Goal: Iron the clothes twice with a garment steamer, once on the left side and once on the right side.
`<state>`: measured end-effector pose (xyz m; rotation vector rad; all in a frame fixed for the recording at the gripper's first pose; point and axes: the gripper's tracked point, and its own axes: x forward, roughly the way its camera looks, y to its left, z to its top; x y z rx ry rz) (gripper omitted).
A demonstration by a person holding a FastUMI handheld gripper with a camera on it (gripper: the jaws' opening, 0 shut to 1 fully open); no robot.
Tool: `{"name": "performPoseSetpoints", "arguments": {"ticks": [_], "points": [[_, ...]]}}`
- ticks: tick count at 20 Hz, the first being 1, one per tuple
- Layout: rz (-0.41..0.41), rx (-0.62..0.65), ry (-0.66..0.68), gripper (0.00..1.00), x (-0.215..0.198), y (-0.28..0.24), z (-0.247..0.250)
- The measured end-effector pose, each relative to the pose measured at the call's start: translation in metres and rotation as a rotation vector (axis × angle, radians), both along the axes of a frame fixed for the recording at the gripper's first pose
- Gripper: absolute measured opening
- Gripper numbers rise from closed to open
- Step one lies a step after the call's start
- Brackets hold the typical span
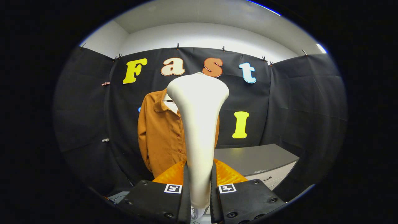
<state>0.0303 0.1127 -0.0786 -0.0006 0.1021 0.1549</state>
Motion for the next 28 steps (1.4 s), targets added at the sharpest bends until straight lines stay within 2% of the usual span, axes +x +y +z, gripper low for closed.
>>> {"name": "performPoseSetpoints", "arguments": {"ticks": [28], "points": [[-0.007, 0.0, 0.008, 0.28, 0.0052, -0.0065, -0.005]]}}
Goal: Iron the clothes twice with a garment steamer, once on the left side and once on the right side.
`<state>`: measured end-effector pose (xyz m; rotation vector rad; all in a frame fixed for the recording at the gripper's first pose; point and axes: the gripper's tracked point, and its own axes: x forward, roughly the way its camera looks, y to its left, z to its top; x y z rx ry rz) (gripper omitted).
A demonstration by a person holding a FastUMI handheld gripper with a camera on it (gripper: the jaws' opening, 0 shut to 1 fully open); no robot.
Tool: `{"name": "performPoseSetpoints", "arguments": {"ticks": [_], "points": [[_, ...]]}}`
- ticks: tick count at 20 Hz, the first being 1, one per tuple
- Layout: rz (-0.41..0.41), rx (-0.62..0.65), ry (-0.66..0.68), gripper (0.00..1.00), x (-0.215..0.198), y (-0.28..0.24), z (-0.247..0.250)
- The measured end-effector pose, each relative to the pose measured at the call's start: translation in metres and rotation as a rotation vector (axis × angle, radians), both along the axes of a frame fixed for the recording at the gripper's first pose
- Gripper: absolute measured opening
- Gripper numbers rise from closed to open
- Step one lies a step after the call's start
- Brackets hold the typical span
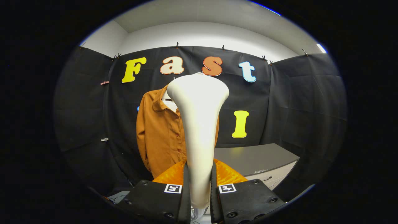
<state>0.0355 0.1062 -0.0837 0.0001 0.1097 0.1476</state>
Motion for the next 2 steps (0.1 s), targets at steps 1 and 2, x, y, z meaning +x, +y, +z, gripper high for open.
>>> {"name": "performPoseSetpoints", "arguments": {"ticks": [1, 2], "points": [[0.0, 0.003, 0.0, 0.28, -0.0001, 0.0, -0.0001], [0.0, 0.004, 0.001, 0.28, 0.0004, -0.0005, -0.0003]]}}
